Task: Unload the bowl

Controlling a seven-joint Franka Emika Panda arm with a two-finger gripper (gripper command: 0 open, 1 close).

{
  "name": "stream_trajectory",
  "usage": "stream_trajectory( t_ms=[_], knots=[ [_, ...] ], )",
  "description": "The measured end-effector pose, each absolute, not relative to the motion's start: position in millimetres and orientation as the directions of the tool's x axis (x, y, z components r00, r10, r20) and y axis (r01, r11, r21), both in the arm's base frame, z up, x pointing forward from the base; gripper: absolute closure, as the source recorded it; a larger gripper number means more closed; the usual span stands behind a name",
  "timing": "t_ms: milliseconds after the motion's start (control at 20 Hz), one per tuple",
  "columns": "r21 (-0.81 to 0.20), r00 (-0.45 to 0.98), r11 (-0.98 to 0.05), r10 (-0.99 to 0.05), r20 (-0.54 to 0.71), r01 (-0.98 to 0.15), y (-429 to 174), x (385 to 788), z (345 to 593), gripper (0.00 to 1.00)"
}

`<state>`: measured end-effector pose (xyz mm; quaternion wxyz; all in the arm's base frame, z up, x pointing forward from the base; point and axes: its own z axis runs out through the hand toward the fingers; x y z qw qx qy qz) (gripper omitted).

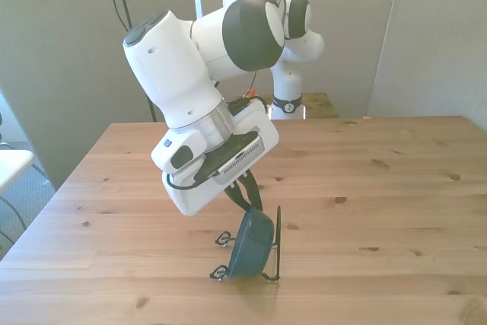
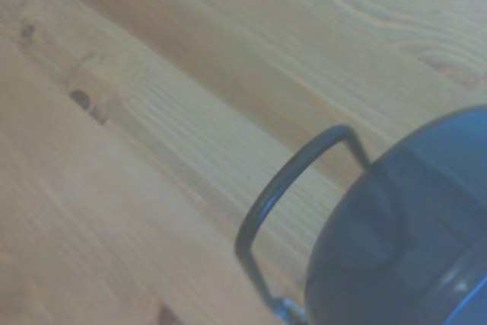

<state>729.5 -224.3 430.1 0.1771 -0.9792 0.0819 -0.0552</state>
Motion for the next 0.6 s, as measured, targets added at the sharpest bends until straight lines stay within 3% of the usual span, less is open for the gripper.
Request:
stream_trajectory(
  t_ms=[200, 600],
  knots=[
    [-0.335, 0.961, -0.930, -0.217, 0.169, -0.151, -228.4, 733.7, 438.6, 1.00],
    [-0.314, 0.926, -0.937, -0.246, 0.287, -0.152, -206.6, 706.9, 485.3, 1.00]
  ],
)
